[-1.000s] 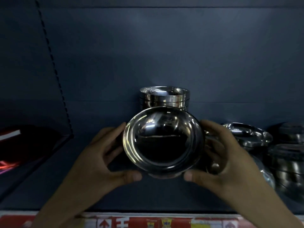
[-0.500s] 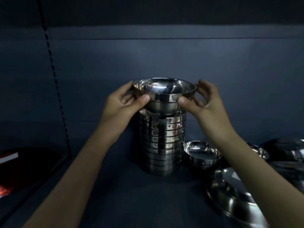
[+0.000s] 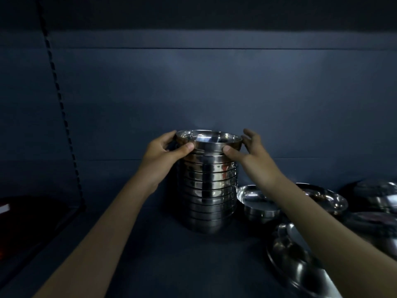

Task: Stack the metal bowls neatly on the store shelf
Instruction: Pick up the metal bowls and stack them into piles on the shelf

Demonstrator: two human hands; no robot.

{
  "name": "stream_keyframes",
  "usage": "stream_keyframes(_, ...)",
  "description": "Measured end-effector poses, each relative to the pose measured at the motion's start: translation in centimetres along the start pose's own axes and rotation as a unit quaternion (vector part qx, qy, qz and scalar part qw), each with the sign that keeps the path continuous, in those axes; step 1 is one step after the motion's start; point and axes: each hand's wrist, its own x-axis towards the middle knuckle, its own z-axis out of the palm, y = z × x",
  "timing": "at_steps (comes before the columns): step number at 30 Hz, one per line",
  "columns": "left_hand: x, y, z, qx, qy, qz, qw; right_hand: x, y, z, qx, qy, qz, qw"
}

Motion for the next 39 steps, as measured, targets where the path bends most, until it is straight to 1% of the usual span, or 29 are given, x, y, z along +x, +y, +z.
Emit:
stream_keyframes(6, -0.4, -1.2, -0.1, 0.012, -0.005, -0.01, 1.0, -0.3, 0.8, 0.3, -0.003, -0.001, 0.013, 1.0)
stream_keyframes(9, -0.8, -0.7, 0.0, 0.023, -0.009, -0.018, 1.0, -0.5, 0.8, 0.1, -0.022, -0.004, 0.003, 1.0)
stream_keyframes(10, -1.2, -0.4, 0.2, 0.042, -0.008, -0.02, 0.999, -0.7, 0.7, 0.1, -0.033, -0.006, 0.001, 0.999)
stream_keyframes(12, -2.0, 0.0, 0.6, 0.118, 0.023, -0.017, 0.993, -1.3, 0.5, -0.3, -0.057, -0.001, 0.002, 0.998)
stream_keyframes(14, -3.8, 0.6, 1.6, 0.217, 0.069, 0.02, 0.973, -2.5, 0.2, -1.0, -0.081, 0.023, 0.0, 0.996)
stream_keyframes(16, -5.9, 1.1, 2.9, 0.255, 0.082, 0.088, 0.959, -4.4, 0.1, -2.3, -0.113, 0.06, -0.018, 0.992)
stream_keyframes(19, -9.0, 1.1, 5.3, 0.217, 0.059, 0.135, 0.965, -8.3, 0.7, -5.1, -0.147, 0.107, -0.032, 0.983)
stream_keyframes(22, -11.5, 0.2, 7.9, 0.21, 0.056, 0.169, 0.961, -12.5, 2.1, -8.2, -0.15, 0.142, -0.012, 0.978)
stream_keyframes(24, -12.7, -0.7, 9.8, 0.178, 0.013, 0.133, 0.975, -14.9, 3.4, -10.0, -0.148, 0.169, 0.015, 0.974)
stream_keyframes(26, -13.5, -2.0, 11.6, 0.16, -0.062, 0.062, 0.983, -16.8, 4.8, -11.3, -0.162, 0.193, 0.048, 0.967)
stream_keyframes(28, -13.9, -3.4, 13.2, 0.172, -0.137, -0.007, 0.975, -18.2, 6.4, -12.3, -0.193, 0.213, 0.081, 0.954)
stream_keyframes(30, -14.0, -4.4, 14.3, 0.172, -0.18, -0.066, 0.966, -19.2, 7.5, -13.0, -0.204, 0.222, 0.116, 0.947)
stream_keyframes(32, -14.0, -5.0, 15.1, 0.163, -0.194, -0.1, 0.962, -19.8, 8.4, -13.4, -0.202, 0.209, 0.145, 0.946)
stream_keyframes(35, -14.0, -5.3, 15.7, 0.146, -0.211, -0.147, 0.955, -20.0, 9.3, -13.6, -0.24, 0.18, 0.17, 0.939)
stream_keyframes(39, -14.1, -5.2, 16.2, 0.141, -0.231, -0.159, 0.949, -19.9, 9.8, -13.6, -0.256, 0.157, 0.197, 0.933)
